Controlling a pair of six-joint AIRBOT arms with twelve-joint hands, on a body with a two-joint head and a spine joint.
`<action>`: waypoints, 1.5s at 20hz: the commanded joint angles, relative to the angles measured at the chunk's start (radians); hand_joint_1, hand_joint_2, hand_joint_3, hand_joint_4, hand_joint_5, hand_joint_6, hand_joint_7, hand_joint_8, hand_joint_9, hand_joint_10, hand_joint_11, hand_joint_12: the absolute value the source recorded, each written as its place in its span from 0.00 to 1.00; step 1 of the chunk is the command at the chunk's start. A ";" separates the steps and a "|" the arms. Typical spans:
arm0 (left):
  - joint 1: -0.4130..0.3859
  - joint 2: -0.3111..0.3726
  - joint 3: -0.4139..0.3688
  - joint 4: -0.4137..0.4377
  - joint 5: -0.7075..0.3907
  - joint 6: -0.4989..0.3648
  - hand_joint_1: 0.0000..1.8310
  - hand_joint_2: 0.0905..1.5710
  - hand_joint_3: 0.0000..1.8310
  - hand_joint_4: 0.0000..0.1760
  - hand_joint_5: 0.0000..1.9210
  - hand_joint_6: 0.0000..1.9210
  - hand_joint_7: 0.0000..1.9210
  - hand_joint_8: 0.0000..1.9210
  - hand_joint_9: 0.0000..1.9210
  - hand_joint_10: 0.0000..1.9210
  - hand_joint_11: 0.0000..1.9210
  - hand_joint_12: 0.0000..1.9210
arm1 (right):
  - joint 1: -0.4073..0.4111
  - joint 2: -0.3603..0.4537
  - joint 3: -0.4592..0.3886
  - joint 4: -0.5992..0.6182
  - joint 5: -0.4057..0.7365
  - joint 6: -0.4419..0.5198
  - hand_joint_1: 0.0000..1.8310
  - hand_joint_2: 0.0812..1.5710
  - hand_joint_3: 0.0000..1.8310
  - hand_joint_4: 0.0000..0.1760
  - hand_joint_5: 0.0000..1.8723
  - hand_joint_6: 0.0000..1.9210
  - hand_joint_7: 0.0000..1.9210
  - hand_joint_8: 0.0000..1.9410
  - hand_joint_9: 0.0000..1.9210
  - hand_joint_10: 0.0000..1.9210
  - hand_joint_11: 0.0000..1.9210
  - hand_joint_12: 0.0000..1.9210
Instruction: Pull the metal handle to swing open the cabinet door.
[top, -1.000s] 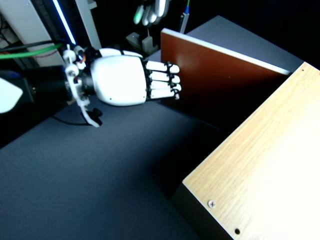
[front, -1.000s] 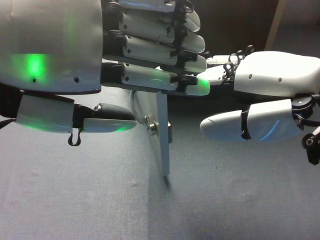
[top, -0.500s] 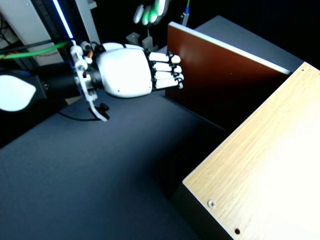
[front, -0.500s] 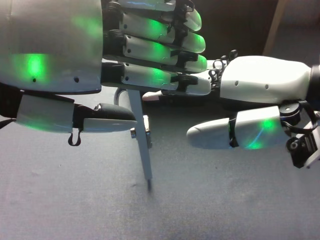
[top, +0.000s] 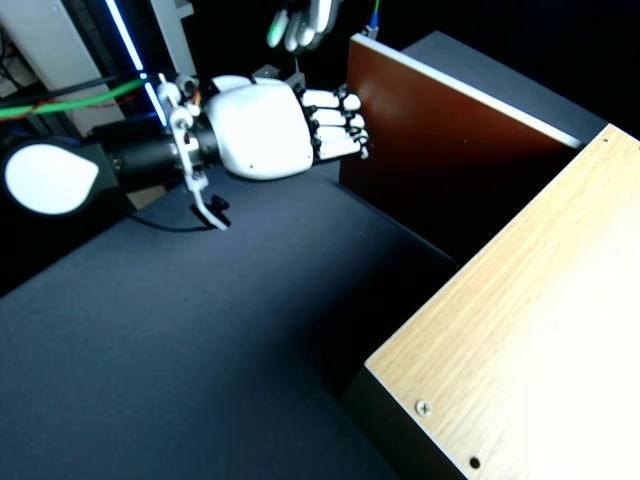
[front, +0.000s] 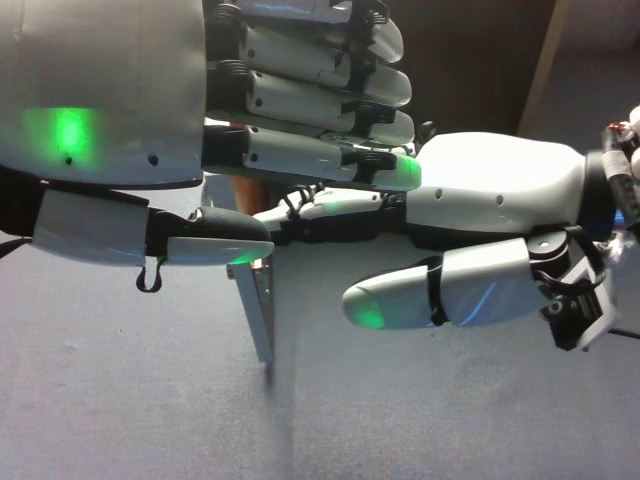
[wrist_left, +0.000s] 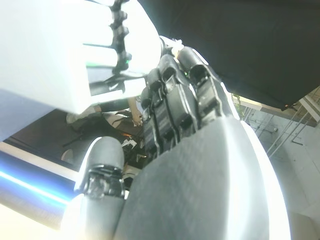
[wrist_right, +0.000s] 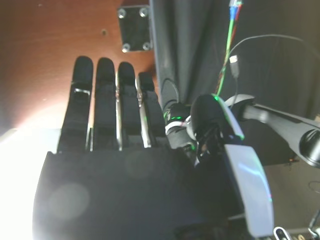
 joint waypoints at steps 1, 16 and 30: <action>-0.012 0.008 0.000 -0.097 -0.025 0.006 0.00 1.00 0.08 0.00 0.18 0.00 0.21 0.00 0.20 0.00 0.03 0.38 | 0.009 -0.004 0.000 0.044 0.105 0.006 0.00 1.00 0.03 0.00 0.11 0.00 0.15 0.00 0.14 0.00 0.00 0.40; -0.012 0.008 0.000 -0.097 -0.025 0.006 0.00 1.00 0.08 0.00 0.17 0.00 0.20 0.00 0.20 0.00 0.03 0.39 | 0.009 -0.121 0.068 0.042 0.113 0.006 0.00 1.00 0.04 0.00 0.10 0.00 0.14 0.00 0.14 0.00 0.00 0.39; -0.012 0.008 0.000 -0.097 -0.025 0.006 0.00 1.00 0.08 0.00 0.18 0.00 0.20 0.00 0.20 0.00 0.03 0.40 | 0.024 -0.167 0.099 0.043 0.092 0.006 0.00 1.00 0.05 0.00 0.10 0.00 0.15 0.00 0.14 0.00 0.00 0.39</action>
